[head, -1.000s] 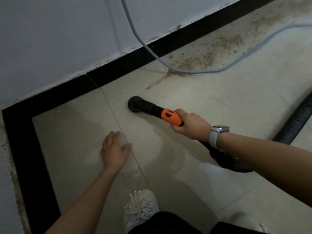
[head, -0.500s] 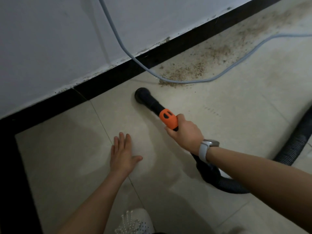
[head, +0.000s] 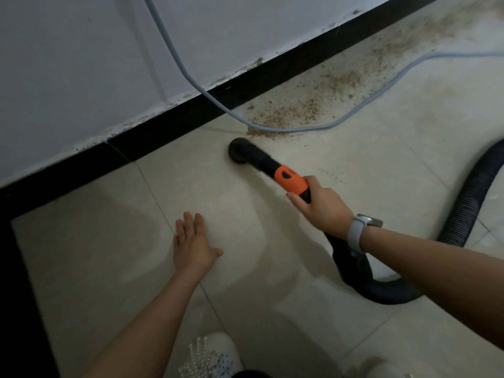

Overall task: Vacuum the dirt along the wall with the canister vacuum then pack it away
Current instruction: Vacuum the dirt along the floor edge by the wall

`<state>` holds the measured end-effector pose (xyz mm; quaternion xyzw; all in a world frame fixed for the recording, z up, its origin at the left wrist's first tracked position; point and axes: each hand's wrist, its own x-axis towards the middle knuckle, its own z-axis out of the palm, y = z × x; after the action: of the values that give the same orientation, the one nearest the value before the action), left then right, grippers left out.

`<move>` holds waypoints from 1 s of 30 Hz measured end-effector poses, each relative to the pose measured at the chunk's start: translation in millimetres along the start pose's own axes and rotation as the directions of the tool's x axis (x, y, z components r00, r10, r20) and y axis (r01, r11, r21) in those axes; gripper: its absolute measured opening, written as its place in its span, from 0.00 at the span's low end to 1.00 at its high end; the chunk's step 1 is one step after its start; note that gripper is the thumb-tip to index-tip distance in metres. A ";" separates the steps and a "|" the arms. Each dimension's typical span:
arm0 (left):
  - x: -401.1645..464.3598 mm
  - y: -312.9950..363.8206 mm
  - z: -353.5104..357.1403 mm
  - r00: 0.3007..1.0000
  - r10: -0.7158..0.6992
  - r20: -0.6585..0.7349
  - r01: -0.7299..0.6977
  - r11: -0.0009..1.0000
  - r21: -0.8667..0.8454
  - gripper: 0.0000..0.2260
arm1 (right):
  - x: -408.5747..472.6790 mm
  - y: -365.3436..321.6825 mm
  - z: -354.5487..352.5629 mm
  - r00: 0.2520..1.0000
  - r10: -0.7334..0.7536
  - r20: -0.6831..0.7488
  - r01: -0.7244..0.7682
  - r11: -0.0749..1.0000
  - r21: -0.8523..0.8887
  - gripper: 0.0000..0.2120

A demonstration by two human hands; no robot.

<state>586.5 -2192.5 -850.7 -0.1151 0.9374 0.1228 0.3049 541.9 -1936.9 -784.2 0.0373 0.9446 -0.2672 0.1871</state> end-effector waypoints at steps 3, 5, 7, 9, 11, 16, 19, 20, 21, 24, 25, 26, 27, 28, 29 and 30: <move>0.0 -0.3 -0.3 1.000 -0.007 0.002 0.007 1.000 0.000 0.44 | 5.5 8.6 -11.0 0.986 0.123 -0.116 -0.123 0.992 0.002 0.22; -0.2 0.0 0.1 1.000 -0.009 0.004 0.009 1.000 0.005 0.44 | 2.1 9.2 -12.1 0.977 0.170 -0.127 -0.165 0.985 0.045 0.22; -1.0 1.4 0.4 1.000 -0.014 0.005 0.014 1.000 0.006 0.43 | -8.2 6.9 -10.0 0.984 0.168 -0.054 -0.162 0.982 0.098 0.21; -1.7 2.4 -0.4 1.000 -0.023 0.004 0.023 1.000 0.004 0.43 | -23.5 5.3 -4.8 0.994 0.101 0.047 -0.106 0.989 0.099 0.20; -2.8 3.4 -2.0 0.999 -0.033 0.008 0.033 0.999 0.009 0.43 | -42.8 6.3 2.4 0.991 0.020 0.129 -0.023 0.999 0.022 0.21; -8.7 13.4 -2.2 0.999 -0.045 -0.003 0.045 0.998 0.037 0.40 | -79.8 32.6 2.1 0.982 -0.023 0.187 0.038 0.996 -0.077 0.21; -16.4 26.6 5.0 1.000 -0.004 0.012 0.003 0.999 0.053 0.39 | -85.7 63.5 -17.5 0.994 0.066 0.081 -0.059 0.994 -0.093 0.21; -19.0 32.8 8.6 0.999 0.026 0.020 -0.027 0.998 0.060 0.38 | -86.7 75.0 -24.3 0.994 0.107 0.035 -0.103 0.990 -0.095 0.20; -21.0 39.1 12.4 0.998 0.061 0.027 -0.062 0.995 0.072 0.38 | -87.4 85.9 -30.6 0.989 0.149 -0.011 -0.149 0.985 -0.088 0.20; -26.5 59.9 22.2 0.988 0.148 0.051 -0.153 0.983 0.102 0.38 | -88.1 113.1 -45.3 0.946 0.295 -0.136 -0.300 0.954 -0.017 0.20; -28.0 66.1 24.5 0.985 0.163 0.062 -0.169 0.980 0.102 0.38 | -87.5 118.2 -47.5 0.924 0.342 -0.173 -0.346 0.938 0.012 0.19; -29.0 71.1 26.3 0.982 0.174 0.072 -0.181 0.978 0.102 0.39 | -86.6 120.4 -48.0 0.901 0.382 -0.204 -0.381 0.923 0.048 0.19; -29.7 74.7 27.6 0.980 0.182 0.082 -0.190 0.976 0.104 0.39 | -86.2 118.9 -46.3 0.886 0.409 -0.220 -0.399 0.913 0.088 0.18; -30.2 77.1 28.8 0.978 0.186 0.091 -0.196 0.975 0.105 0.39 | -87.5 114.2 -42.0 0.885 0.411 -0.218 -0.395 0.911 0.118 0.18; -30.5 77.8 29.8 0.977 0.188 0.097 -0.198 0.974 0.109 0.39 | -90.3 106.9 -35.0 0.902 0.385 -0.197 -0.364 0.922 0.134 0.18; -31.2 77.4 30.9 0.978 0.187 0.098 -0.198 0.973 0.118 0.40 | -95.4 98.6 -25.9 0.930 0.333 -0.156 -0.314 0.940 0.135 0.19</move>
<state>605.3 -2105.8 -843.8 0.0015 0.9361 0.0965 0.3382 638.5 -1836.4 -776.6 0.2264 0.9225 -0.2787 0.1418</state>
